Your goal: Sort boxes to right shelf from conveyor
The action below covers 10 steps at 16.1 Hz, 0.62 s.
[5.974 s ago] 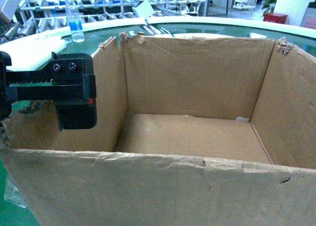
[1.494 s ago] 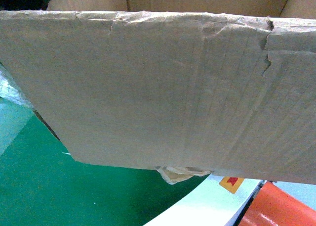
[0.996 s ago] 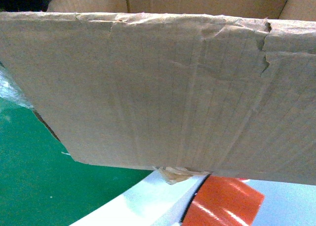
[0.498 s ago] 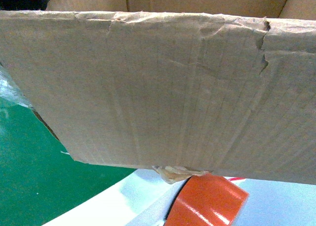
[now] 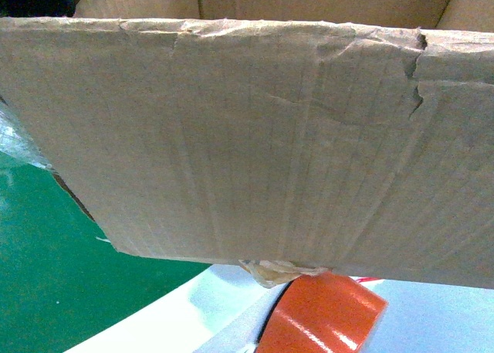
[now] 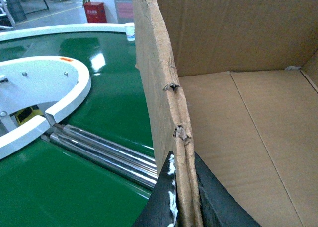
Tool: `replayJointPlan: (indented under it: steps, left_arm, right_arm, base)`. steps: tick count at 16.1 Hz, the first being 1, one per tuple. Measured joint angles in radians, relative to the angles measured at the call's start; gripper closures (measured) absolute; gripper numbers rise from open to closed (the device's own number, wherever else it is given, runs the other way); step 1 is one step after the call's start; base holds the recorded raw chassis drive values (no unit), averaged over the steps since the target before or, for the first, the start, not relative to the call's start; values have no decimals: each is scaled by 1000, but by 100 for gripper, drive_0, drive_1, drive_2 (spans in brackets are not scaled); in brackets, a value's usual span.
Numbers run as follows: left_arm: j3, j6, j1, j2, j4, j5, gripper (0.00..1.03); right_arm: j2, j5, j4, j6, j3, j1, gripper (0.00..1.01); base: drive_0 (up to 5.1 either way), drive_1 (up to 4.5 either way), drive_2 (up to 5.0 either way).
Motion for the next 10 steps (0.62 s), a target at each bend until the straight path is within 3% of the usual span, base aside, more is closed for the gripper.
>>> replayJointPlan:
  steps: [3, 10]
  left_arm:
    - [0, 0, 0, 0, -1, -1, 100]
    - [0, 0, 1, 0, 0, 0, 100]
  right_arm:
    - [0, 0, 0, 0, 0, 0, 98]
    - [0, 0, 0, 0, 0, 0, 98]
  base:
    - [0, 0, 0]
    - [-148, -148, -148]
